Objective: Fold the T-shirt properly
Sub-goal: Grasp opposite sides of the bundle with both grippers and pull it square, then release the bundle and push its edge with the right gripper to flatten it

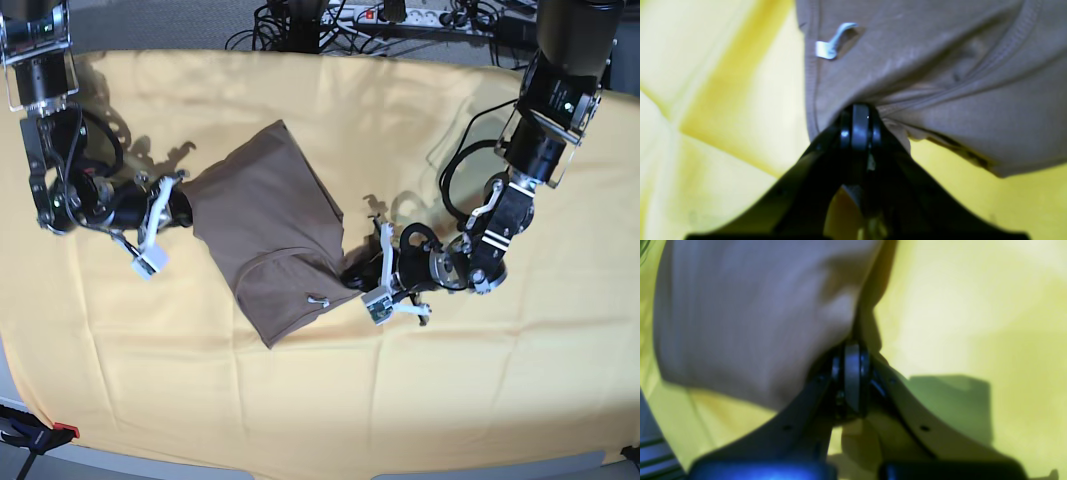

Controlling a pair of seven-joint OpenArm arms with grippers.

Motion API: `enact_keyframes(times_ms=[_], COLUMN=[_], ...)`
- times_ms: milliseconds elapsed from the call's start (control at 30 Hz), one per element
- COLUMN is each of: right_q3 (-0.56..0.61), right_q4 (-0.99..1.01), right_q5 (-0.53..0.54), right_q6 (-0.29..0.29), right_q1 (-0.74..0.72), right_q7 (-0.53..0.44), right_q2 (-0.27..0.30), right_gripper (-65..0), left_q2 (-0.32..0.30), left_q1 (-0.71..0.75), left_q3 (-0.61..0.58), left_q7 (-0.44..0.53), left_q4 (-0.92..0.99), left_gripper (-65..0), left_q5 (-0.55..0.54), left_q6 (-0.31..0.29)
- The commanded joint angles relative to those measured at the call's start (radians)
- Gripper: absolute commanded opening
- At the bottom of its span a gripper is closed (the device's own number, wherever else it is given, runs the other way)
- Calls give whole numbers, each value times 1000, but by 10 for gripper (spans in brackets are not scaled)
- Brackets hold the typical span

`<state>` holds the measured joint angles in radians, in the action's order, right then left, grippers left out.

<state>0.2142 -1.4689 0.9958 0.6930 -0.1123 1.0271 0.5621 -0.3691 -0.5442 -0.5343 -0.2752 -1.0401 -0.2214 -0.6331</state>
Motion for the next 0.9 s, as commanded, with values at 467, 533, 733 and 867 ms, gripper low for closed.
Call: enact_keyframes(times_ms=[467, 533, 733, 867], right_q3=[-350, -365, -365, -354], right_q4=[-213, -213, -212, -166], right_q5=[-10, -24, -71, -96], right_q6=[5, 5, 5, 5], right_q1=[209, 175, 65, 19], right_q7=[-74, -74, -73, -74], right_q2=[-27, -33, -78, -114], right_gripper=[-650, -650, -650, -650], left_q2=[-65, -86, -102, -103], left_q1=[-176, -162, -81, -23], left_q3=[63, 127, 433, 621], left_q7=[-423, -530, -840, -978], left_q4=[-103, -151, -235, -243], left_gripper=[-650, -650, -650, -650], left_q5=[-466, -632, -1057, -1139], left_q6=[-47, -65, -65, -65])
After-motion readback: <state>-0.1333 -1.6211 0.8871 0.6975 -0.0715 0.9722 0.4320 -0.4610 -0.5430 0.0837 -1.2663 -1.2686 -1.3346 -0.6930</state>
